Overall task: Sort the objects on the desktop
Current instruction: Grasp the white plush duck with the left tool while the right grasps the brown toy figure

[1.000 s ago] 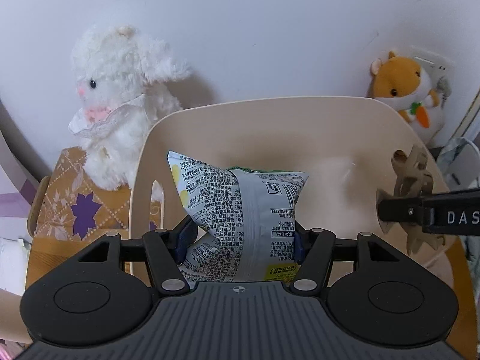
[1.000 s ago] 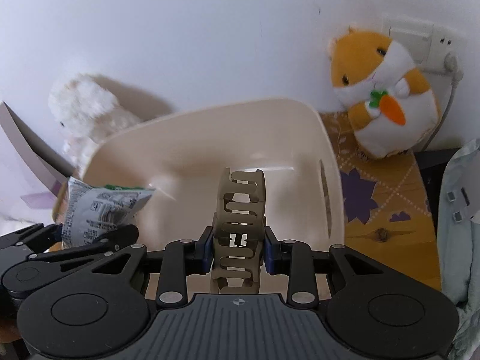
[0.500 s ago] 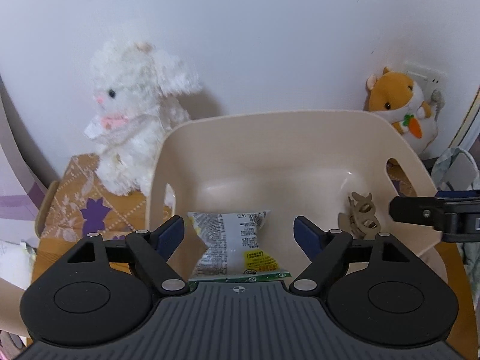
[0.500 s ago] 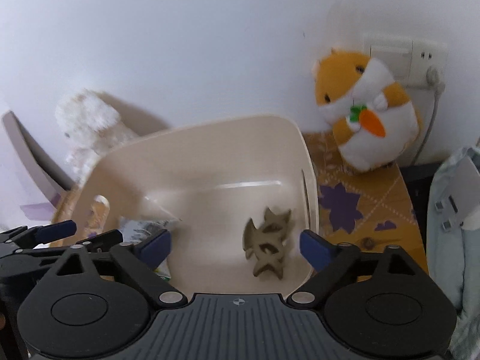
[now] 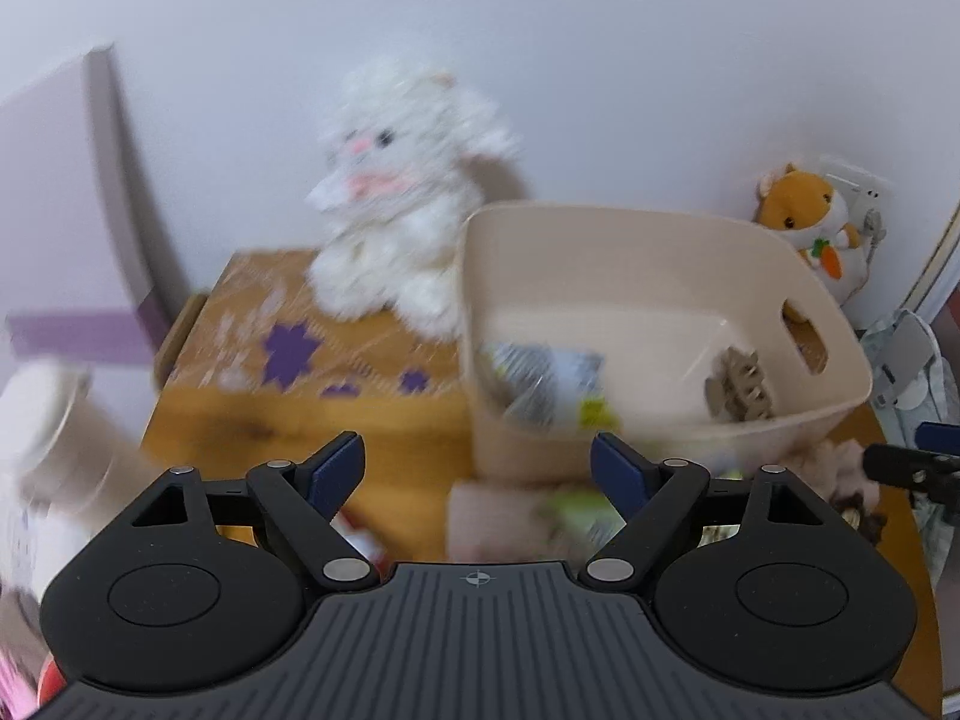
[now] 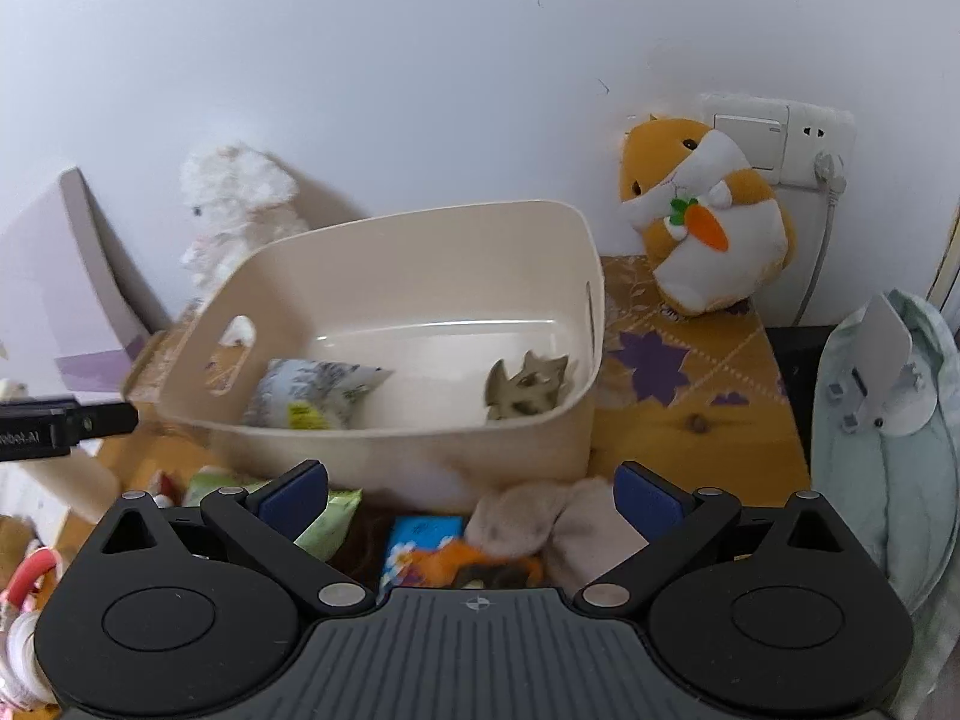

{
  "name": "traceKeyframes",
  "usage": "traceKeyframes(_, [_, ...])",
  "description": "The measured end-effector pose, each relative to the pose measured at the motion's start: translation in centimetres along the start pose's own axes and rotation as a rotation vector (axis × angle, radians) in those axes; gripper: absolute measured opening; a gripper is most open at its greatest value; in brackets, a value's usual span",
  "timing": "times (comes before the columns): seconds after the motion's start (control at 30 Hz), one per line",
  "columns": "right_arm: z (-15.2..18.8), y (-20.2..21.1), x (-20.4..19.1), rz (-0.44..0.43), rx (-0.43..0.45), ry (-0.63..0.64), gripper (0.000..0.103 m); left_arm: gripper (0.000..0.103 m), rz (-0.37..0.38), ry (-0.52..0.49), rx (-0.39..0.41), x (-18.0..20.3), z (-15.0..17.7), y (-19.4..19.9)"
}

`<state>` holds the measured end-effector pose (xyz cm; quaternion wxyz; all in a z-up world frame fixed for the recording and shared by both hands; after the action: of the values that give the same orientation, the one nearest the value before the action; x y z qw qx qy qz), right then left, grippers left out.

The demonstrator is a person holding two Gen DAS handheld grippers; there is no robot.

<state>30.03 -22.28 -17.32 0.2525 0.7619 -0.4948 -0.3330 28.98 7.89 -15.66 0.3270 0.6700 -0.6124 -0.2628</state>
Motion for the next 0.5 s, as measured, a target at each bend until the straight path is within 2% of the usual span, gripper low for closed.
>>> traceKeyframes(0.1, [1.6, 0.7, 0.6, -0.034, 0.021, -0.074, 0.103, 0.084, -0.003, 0.008, -0.027, -1.1, 2.4, 0.9])
traceKeyframes(0.17, [2.7, 0.6, 1.1, -0.019, 0.004, -0.092, 0.103, 0.084, 0.003, -0.022, -0.048, -1.4, 4.0, 1.3])
traceKeyframes(0.33, [5.0, -0.1, 1.1, 0.078, -0.023, 0.014, 0.103, 0.084, 0.010, -0.060, -0.113, -1.7, 7.5, 1.3])
traceKeyframes(0.5, [5.5, -1.0, 0.7, 0.088, -0.028, 0.061, 0.103, 0.084, 0.025, -0.037, -0.164, -1.6, 9.4, -0.3])
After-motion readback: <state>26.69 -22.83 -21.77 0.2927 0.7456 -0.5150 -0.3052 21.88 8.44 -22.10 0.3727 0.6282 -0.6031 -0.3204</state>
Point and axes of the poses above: each gripper's, at about its wrist camera, not at the fingertips, and y roughly against the way its jaws point, x to its right, z to its underside, the point moved 3 cm from there along -y, roughly the way its jaws point, and after that the axes turned 1 degree about -x, right-handed, at the moved point
